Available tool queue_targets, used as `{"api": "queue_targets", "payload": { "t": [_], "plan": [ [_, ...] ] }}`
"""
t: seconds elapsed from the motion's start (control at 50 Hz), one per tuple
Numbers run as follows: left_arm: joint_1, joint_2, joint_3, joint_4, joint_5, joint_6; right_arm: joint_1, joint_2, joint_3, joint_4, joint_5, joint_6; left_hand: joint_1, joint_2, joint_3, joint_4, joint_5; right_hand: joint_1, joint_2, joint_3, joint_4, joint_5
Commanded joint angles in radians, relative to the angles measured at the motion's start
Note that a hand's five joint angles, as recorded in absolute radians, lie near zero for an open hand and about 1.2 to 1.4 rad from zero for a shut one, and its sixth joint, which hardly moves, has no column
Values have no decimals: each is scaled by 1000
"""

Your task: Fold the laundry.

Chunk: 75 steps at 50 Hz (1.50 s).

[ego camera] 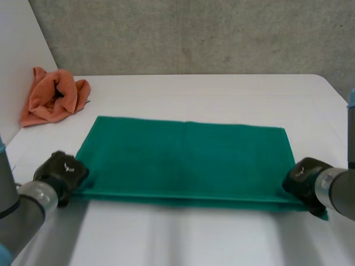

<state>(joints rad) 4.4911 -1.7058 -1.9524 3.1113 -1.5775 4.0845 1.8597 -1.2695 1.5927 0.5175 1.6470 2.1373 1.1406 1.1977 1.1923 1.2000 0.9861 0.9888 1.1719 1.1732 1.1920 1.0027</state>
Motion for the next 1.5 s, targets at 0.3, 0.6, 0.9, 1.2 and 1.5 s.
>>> {"api": "queue_targets", "payload": {
  "t": [0.3,0.6,0.9,1.2,1.5],
  "plan": [
    [-93,-543,582,339,-7,16,36,367,-361,-447,135,46,256,199,204,196,236,407,224,223,204,219],
    [-141,-790,899,349,-69,16,50,572,-591,-622,162,61,-960,-1017,-1012,-1019,-980,-814,-997,-999,-1017,-1003],
    [-161,-511,644,340,-92,-246,-19,170,-306,-544,-13,452,-966,-1023,-1018,-1025,-986,-814,-997,-999,-1017,-1003],
    [-118,-267,285,349,86,-481,-218,81,139,-525,-326,524,-966,-1023,-1018,-1025,-986,-490,-673,-675,-693,-679],
    [-87,-278,267,351,86,-484,-249,177,181,-741,-339,501,-966,-1023,-1018,-1025,-986,199,16,15,-4,11]
  ]
}}
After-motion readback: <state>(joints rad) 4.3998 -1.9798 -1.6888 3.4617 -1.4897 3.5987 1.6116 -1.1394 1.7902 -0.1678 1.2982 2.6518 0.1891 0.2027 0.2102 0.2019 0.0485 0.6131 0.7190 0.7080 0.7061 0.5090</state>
